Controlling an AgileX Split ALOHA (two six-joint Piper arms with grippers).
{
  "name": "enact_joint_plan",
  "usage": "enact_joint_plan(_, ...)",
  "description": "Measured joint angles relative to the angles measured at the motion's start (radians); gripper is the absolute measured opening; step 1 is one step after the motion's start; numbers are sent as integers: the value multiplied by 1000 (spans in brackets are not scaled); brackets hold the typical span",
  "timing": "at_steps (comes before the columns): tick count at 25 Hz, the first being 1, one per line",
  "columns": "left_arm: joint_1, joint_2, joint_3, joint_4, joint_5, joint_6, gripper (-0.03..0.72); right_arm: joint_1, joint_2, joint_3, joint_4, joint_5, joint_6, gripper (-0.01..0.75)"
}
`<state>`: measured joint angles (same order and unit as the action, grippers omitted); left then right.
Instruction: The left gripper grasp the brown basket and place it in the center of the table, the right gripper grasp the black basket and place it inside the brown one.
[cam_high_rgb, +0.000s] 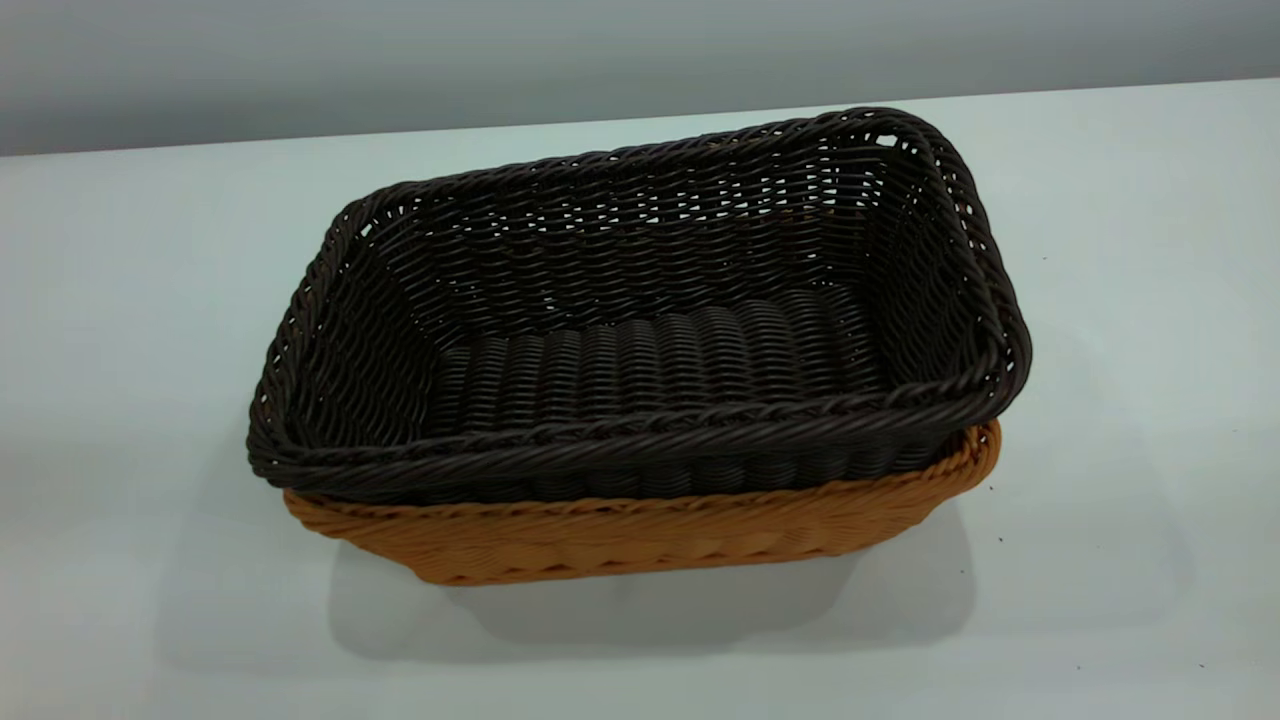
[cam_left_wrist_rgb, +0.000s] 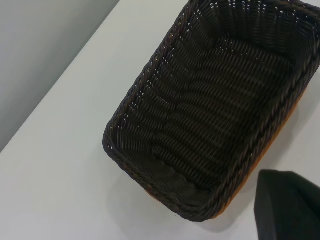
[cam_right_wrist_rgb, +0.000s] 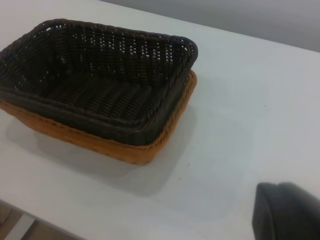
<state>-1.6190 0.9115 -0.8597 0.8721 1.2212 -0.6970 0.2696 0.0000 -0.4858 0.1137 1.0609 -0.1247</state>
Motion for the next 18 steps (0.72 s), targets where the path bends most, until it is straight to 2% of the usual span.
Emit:
enact_joint_plan(4,0,-1,0,-11,0,8,-1,0,0,0,1,-1,0,3)
enact_joint_plan(8,0,-1,0,-83,0,102,-1,0,0,0,4,-1,-1,3)
enact_joint_plan(12,0,-1,0,-252,-65,288,-1,0,0,0,4,-1,-1,3)
enact_joint_plan(18,0,-1,0,-585,-57,628,-1,0,0,0,4,-1,-3,3)
